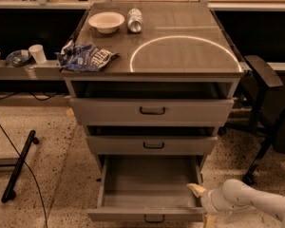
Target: Open bottom drawer
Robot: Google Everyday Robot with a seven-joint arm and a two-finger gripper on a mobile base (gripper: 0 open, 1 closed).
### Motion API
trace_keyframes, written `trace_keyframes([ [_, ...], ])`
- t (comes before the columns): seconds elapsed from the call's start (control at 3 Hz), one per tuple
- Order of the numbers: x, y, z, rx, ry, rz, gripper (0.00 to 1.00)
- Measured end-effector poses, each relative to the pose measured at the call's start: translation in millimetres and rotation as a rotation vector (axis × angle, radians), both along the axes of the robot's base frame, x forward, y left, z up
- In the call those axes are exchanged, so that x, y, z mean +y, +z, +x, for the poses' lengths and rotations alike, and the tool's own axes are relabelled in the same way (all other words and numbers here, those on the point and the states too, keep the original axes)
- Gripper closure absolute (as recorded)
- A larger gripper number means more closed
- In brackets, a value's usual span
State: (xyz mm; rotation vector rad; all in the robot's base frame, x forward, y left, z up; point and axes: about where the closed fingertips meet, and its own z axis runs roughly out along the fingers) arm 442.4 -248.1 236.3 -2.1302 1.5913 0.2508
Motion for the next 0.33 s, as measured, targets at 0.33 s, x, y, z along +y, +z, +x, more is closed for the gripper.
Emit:
trace_keyframes([
  [0.33, 0.0, 0.0, 0.0, 0.0, 0.0, 0.0, 0.0],
])
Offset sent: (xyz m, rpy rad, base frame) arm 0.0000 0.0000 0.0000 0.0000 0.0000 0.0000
